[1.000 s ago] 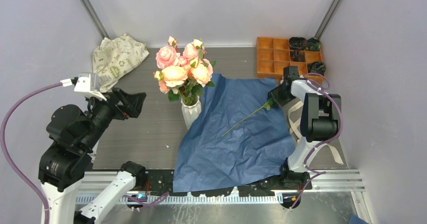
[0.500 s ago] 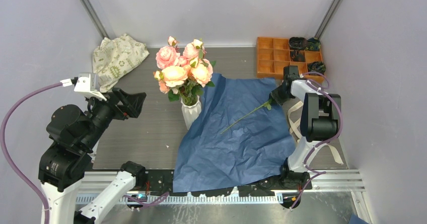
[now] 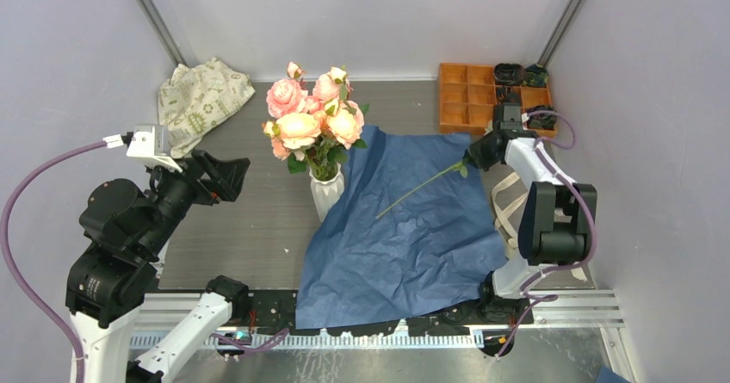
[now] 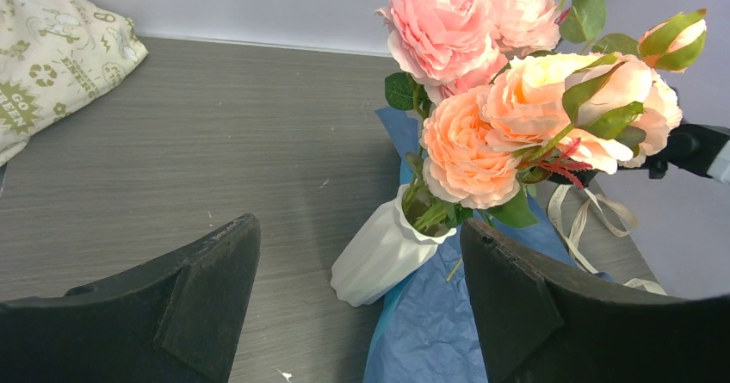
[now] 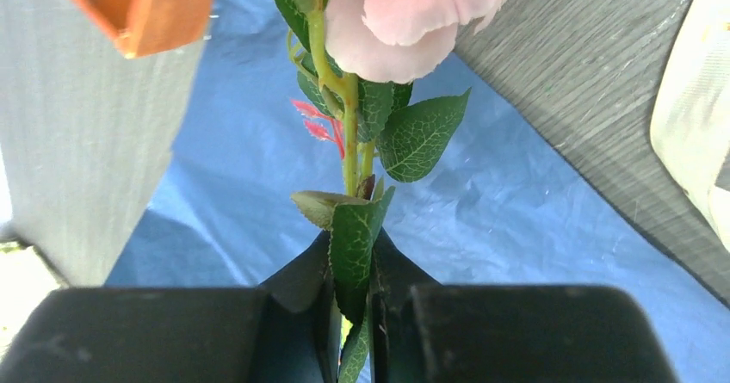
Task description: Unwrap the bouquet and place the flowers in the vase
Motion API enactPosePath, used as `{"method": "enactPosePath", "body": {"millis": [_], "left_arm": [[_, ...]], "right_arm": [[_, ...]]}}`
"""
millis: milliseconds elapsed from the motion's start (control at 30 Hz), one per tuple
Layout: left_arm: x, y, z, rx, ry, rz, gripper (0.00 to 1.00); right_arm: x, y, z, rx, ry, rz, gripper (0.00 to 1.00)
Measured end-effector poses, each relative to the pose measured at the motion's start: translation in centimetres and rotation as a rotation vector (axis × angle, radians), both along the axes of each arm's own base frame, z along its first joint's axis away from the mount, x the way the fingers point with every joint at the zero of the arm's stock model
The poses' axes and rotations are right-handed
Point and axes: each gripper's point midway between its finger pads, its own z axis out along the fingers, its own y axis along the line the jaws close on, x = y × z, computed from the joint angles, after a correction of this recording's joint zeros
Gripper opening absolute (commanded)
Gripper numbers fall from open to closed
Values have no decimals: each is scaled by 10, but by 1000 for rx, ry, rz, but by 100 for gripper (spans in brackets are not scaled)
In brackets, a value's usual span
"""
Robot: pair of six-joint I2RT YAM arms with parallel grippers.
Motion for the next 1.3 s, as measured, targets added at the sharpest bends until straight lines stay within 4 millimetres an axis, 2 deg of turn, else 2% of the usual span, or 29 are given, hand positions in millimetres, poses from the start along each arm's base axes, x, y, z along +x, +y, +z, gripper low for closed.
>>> {"method": "enactPosePath", "body": {"millis": [167, 333, 533, 633, 733, 867, 967, 1067, 1133, 1300], "left_arm": [[0, 0, 0, -1, 0, 0, 86], [0, 0, 0, -1, 0, 0, 86], [0, 0, 0, -1, 0, 2, 86], [0, 1, 0, -1, 0, 4, 86], [1, 0, 0, -3, 4, 6, 86], [3, -1, -2, -2, 11, 6, 86], [4, -1, -2, -3, 16, 6, 86], [5, -1, -3, -5, 18, 7, 86], [5, -2, -3, -7, 20, 7, 86], [6, -1, -3, -17, 26, 15, 86]], "right_arm": [[2, -1, 49, -15, -103, 6, 1], [2, -2, 106, -39, -242, 15, 1], [-3, 0, 187, -62, -442, 27, 1], [-6, 6, 235, -73, -561, 45, 1], [-18, 17, 288, -96, -693, 83, 1], [-45, 39, 356, -125, -866, 145, 1], [-65, 54, 396, -125, -982, 185, 1], [-79, 64, 422, -121, -1062, 216, 1], [-83, 74, 433, -113, -1097, 245, 1], [-87, 120, 444, -99, -1134, 388, 1]]}}
